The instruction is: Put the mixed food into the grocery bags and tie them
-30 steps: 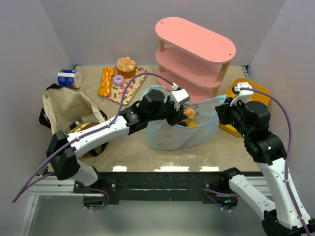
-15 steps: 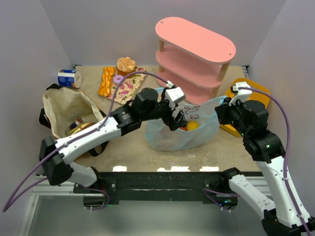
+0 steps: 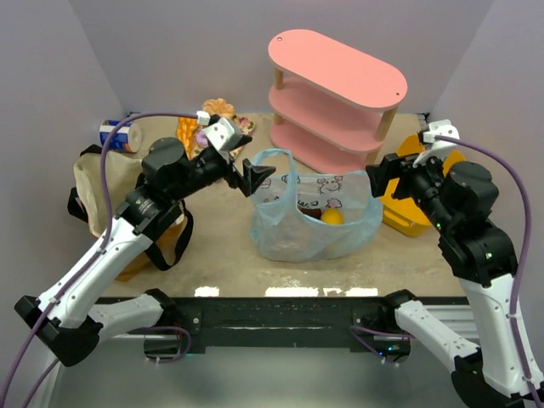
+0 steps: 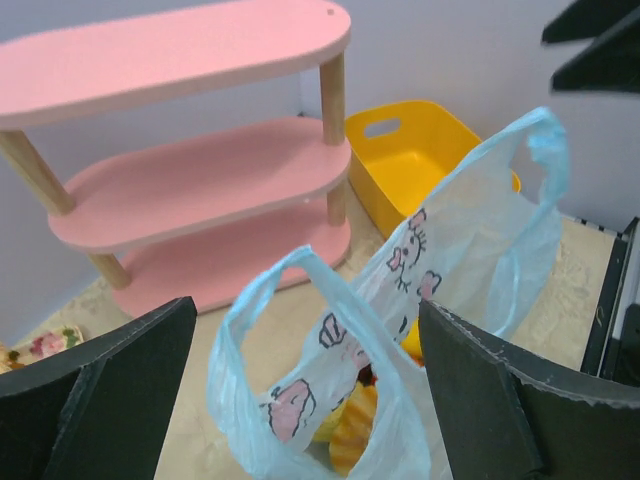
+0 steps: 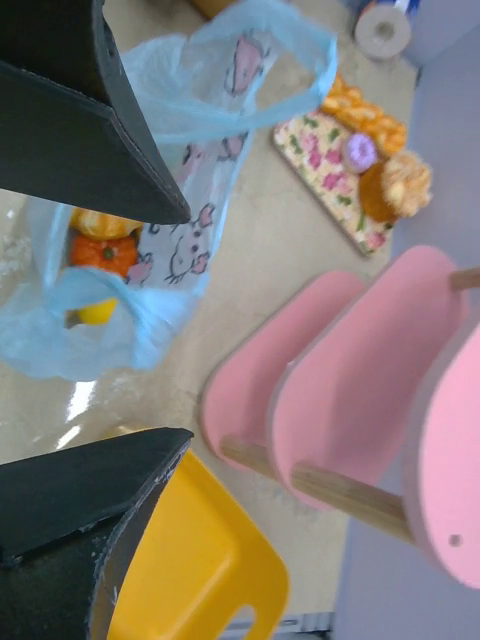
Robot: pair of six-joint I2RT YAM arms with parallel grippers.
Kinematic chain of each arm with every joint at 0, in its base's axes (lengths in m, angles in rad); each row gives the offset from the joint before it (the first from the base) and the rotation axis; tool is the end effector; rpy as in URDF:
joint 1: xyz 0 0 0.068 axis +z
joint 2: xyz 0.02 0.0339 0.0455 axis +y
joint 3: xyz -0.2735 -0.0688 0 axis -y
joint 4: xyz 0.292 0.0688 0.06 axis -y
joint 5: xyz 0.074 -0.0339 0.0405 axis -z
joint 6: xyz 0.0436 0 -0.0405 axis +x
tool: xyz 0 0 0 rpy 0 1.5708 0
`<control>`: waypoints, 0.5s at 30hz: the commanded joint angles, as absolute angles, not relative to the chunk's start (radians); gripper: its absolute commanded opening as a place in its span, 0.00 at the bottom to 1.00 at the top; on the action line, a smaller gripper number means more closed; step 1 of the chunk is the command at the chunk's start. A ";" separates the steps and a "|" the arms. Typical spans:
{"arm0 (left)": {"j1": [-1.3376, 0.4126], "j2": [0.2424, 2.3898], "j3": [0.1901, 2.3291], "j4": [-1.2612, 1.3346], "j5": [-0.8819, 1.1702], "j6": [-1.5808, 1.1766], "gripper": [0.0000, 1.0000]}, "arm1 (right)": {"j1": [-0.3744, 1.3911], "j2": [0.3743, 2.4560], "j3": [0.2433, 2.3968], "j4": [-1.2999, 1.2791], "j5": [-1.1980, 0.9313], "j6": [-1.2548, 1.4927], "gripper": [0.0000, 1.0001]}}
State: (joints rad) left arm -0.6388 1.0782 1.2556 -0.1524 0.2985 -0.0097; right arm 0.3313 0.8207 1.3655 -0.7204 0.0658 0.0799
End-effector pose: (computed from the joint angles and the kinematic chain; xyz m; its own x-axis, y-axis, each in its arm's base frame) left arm 0.2196 -0.1791 0.4680 0.0122 -0.0206 -0.9997 0.8060 0.5918 -0.0023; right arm 0.1597 0.0519 0.4957 -0.1857 0.0203 -0.9824 -0.2493 0.9661 0.0671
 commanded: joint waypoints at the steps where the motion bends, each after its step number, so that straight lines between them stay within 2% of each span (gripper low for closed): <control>1: -0.588 1.081 1.174 -0.126 0.399 0.048 0.99 | 0.327 0.830 1.442 -0.634 -0.119 0.018 0.84; 2: -0.580 1.078 1.161 -0.114 0.408 0.045 0.99 | 0.328 0.880 1.459 -0.624 -0.223 0.020 0.82; 7: -0.560 1.062 1.079 -0.035 0.469 0.044 1.00 | 0.334 1.009 1.459 -0.559 -0.435 0.035 0.77; 12: -0.554 1.049 1.052 -0.018 0.472 0.057 1.00 | 0.486 1.150 1.442 -0.508 -0.401 0.020 0.75; 15: -0.543 1.043 1.034 -0.015 0.474 0.057 1.00 | 0.518 1.199 1.410 -0.444 -0.443 0.029 0.70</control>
